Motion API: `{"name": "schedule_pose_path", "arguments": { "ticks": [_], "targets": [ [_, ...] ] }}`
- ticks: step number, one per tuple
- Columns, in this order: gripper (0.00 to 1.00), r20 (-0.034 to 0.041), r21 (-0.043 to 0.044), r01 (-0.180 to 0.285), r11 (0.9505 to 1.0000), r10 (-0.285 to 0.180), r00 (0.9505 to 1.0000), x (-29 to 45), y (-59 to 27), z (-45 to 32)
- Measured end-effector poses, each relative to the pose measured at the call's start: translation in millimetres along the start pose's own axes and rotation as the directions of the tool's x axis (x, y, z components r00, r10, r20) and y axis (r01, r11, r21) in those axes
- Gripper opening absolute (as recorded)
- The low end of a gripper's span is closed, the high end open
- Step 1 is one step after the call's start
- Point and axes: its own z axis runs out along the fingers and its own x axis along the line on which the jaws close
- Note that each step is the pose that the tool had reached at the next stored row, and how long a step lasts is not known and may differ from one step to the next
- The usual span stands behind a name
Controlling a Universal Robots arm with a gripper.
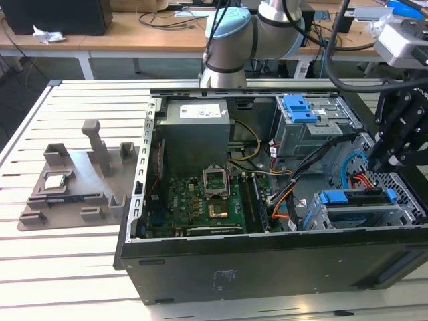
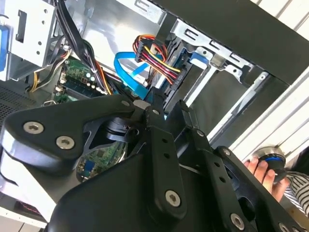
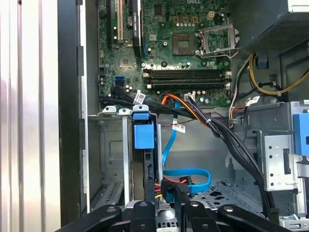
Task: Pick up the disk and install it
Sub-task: 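Insert the second disk wire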
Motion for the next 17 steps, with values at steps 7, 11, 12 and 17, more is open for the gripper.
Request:
{"name": "schedule_pose_path", "arguments": {
  "ticks": [7, 11, 12, 17],
  "targets": [
    [0.22, 0.0, 0.0, 0.0, 1.0, 0.0, 1.0, -0.1, -0.1, 3.0],
    [0.16, 0.0002, 0.0, 0.0, 1.0, 0.0, 1.0, 2.5, 0.0, 3.7],
    [0.16, 0.0, 0.0003, 0.0, 1.0, 0.0, 1.0, 9.1, 1.2, 4.1],
    [0.16, 0.0, -0.0005, 0.028, 0.9996, -0.028, 0.9996, 11.9, 3.5, 16.6]
  ]
}}
